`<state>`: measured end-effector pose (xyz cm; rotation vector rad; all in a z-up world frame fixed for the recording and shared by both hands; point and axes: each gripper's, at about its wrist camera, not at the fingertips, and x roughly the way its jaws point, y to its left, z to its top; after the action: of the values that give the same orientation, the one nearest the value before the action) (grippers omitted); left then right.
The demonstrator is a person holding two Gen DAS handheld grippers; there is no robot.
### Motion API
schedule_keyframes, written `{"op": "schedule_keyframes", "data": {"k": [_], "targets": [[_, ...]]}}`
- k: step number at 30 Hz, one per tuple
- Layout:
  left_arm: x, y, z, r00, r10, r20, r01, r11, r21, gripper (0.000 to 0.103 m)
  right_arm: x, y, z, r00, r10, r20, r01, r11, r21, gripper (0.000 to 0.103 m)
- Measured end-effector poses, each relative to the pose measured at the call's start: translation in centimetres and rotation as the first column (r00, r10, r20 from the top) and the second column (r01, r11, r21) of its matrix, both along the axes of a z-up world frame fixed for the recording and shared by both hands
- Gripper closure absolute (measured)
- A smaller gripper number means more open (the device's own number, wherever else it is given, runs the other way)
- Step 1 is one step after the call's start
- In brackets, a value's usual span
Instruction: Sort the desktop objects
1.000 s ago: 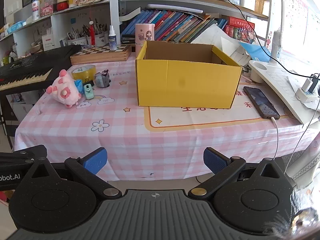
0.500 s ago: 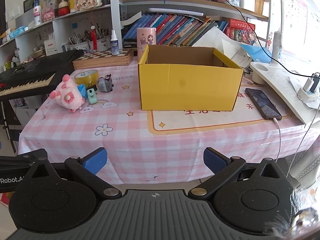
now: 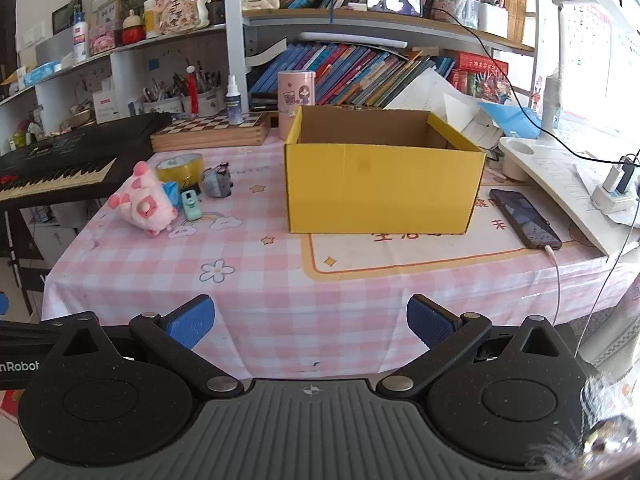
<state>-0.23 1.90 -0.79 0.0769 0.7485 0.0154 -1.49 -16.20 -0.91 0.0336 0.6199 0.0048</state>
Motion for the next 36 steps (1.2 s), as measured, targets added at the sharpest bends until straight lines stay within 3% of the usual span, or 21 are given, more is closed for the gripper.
{"op": "schedule_keyframes", "data": {"k": [6, 11, 36], "targets": [[-0.1, 0.1, 0.4, 1.0, 0.004, 0.024, -0.005, 1.0, 0.024, 0.0, -0.1, 0.3, 0.1, 1.0, 0.012, 0.001, -0.012, 0.999, 0.04, 0.0], [0.1, 0.3, 0.6, 1.0, -0.005, 0.03, 0.005, 1.0, 0.019, 0.0, 0.0, 0.7, 0.2, 1.0, -0.016, -0.001, 0.016, 1.0, 0.021, 0.0], [2.7, 1.4, -1.1, 0.998, 0.048, -0.038, -0.048, 0.999, -0.006, 0.0, 3.3, 1.8, -1.0, 0.997, 0.055, -0.06, -0.055, 0.998, 0.001, 0.002]]}}
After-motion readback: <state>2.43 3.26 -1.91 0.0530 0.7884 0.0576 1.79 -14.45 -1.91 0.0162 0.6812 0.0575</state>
